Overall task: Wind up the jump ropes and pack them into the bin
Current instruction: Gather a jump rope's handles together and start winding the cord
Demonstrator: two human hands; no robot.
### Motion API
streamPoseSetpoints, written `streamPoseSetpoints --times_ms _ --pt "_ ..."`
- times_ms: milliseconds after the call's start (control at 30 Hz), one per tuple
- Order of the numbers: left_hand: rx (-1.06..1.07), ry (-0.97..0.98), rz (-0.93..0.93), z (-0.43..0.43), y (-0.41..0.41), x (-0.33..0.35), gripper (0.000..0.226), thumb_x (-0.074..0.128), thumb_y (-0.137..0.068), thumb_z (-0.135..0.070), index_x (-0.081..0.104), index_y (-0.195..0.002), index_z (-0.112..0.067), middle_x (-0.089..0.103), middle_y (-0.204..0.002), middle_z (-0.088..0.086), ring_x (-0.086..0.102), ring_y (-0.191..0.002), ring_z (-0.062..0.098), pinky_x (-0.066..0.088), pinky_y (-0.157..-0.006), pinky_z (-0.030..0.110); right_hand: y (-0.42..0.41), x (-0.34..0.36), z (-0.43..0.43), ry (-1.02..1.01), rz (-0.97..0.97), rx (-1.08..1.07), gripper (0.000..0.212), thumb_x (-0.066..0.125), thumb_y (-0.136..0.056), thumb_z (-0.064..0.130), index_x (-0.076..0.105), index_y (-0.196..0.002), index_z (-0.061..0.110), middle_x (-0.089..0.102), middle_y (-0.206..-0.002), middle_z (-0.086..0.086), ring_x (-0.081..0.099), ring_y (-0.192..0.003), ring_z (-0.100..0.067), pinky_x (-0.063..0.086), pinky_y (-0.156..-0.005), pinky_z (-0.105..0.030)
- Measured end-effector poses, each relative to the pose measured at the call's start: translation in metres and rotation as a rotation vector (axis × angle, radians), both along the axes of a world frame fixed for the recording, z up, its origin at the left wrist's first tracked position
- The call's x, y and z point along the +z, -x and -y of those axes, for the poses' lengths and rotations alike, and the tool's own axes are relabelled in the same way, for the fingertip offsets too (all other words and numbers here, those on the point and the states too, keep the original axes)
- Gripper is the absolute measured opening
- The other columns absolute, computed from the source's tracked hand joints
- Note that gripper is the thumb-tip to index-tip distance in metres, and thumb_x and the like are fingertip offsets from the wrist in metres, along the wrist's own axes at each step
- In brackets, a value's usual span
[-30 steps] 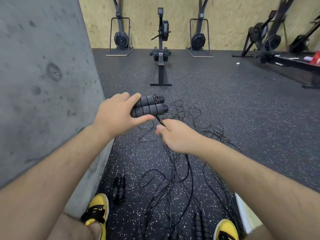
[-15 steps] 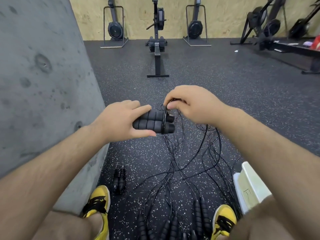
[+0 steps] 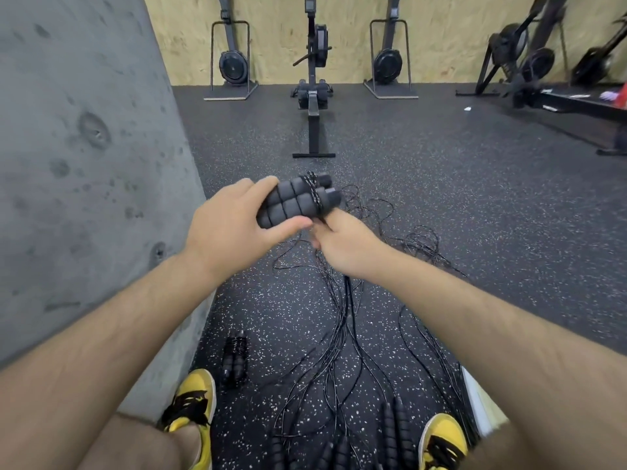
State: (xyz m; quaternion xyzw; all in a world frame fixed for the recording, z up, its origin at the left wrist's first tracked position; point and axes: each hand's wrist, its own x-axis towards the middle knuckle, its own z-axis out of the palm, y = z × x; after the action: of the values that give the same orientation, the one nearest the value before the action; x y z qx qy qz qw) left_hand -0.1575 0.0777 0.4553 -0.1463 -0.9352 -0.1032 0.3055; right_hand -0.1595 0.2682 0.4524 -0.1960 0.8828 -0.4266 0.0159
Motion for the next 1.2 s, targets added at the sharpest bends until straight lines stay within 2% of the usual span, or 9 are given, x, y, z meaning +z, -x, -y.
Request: streamPoseSetpoints --times_ms 133,233,333,500,633,833,967,1033,1200 --pt "0.09 0.077 -0.026 0.016 0.014 -0.007 0.064 0.049 -0.078 -0.087 0.052 -0.099 -0.027 0.047 -0.084 -0.006 0.061 -0.089 0.026 0.036 -0.06 0.032 -0.007 0.002 0.005 -0.162 0.018 0.067 0.027 0.039 -0.106 0.026 0.052 -0.088 0.011 0.056 -0.076 -0.001 0.047 -0.062 -0.012 0.04 -0.059 -0.031" --pt "0.091 0.121 -0.014 0.024 0.021 -0.01 0.063 0.046 -0.078 -0.087 0.048 -0.096 -0.026 0.046 -0.083 -0.005 0.06 -0.087 0.028 0.033 -0.059 0.032 -0.009 0.013 -0.002 -0.311 -0.076 0.049 0.033 0.042 -0.104 0.03 0.049 -0.077 0.014 0.054 -0.07 0.001 0.047 -0.06 -0.016 0.033 -0.054 -0.031" --pt "0.077 0.18 -0.042 0.026 0.024 -0.013 0.068 0.04 -0.077 -0.088 0.05 -0.097 -0.024 0.046 -0.081 -0.003 0.061 -0.082 0.03 0.033 -0.058 0.031 -0.016 0.031 -0.012 -0.47 -0.153 0.087 0.032 0.045 -0.102 0.031 0.055 -0.08 0.01 0.055 -0.07 0.0 0.048 -0.062 -0.018 0.032 -0.053 -0.03" --pt "-0.012 0.272 -0.051 0.019 0.023 -0.019 0.077 0.035 -0.076 -0.09 0.058 -0.103 -0.022 0.054 -0.08 0.002 0.061 -0.078 0.031 0.039 -0.058 0.033 -0.017 0.045 -0.024 -0.64 -0.351 0.088 0.024 0.045 -0.102 0.032 0.056 -0.083 0.02 0.054 -0.073 0.008 0.052 -0.071 -0.018 0.035 -0.061 -0.032" --pt "-0.209 0.294 0.019 0.014 0.013 -0.015 0.078 0.038 -0.076 -0.092 0.059 -0.11 -0.025 0.051 -0.082 -0.004 0.059 -0.079 0.027 0.046 -0.061 0.034 0.003 0.04 -0.039 -0.518 -0.458 0.066 0.015 0.053 -0.098 0.035 0.067 -0.101 0.03 0.067 -0.095 0.009 0.058 -0.094 -0.017 0.047 -0.082 -0.036" --pt "-0.443 0.133 0.074 -0.003 -0.016 -0.002 0.073 0.05 -0.08 -0.086 0.061 -0.121 -0.027 0.05 -0.086 -0.011 0.053 -0.084 0.015 0.05 -0.073 0.039 0.025 0.02 -0.059 -0.214 -0.374 0.049 0.014 0.056 -0.097 0.027 0.07 -0.096 0.025 0.07 -0.092 0.007 0.064 -0.092 -0.016 0.05 -0.088 -0.035" --pt "-0.326 0.0 0.059 -0.011 -0.023 0.008 0.065 0.048 -0.078 -0.088 0.057 -0.112 -0.033 0.049 -0.082 -0.012 0.051 -0.082 0.012 0.048 -0.071 0.039 0.019 0.013 -0.043 -0.164 -0.336 0.043 0.02 0.046 -0.098 0.004 0.058 -0.085 0.014 0.064 -0.071 0.007 0.062 -0.067 -0.006 0.054 -0.066 -0.023" --pt "-0.249 -0.029 0.047 -0.009 -0.02 0.01 0.063 0.047 -0.077 -0.088 0.056 -0.109 -0.034 0.051 -0.081 -0.012 0.052 -0.083 0.013 0.048 -0.07 0.038 0.015 0.008 -0.034 -0.223 -0.266 0.078 0.031 0.041 -0.1 -0.001 0.054 -0.083 0.022 0.061 -0.074 0.011 0.058 -0.064 0.001 0.049 -0.064 -0.018" --pt "-0.083 -0.031 0.009 -0.004 -0.008 0.008 0.065 0.041 -0.077 -0.09 0.055 -0.107 -0.034 0.05 -0.083 -0.011 0.052 -0.084 0.015 0.045 -0.064 0.035 0.001 0.008 -0.016 -0.167 -0.025 0.068 0.032 0.039 -0.106 0.018 0.047 -0.075 0.026 0.054 -0.072 0.002 0.046 -0.058 -0.009 0.038 -0.05 -0.017"
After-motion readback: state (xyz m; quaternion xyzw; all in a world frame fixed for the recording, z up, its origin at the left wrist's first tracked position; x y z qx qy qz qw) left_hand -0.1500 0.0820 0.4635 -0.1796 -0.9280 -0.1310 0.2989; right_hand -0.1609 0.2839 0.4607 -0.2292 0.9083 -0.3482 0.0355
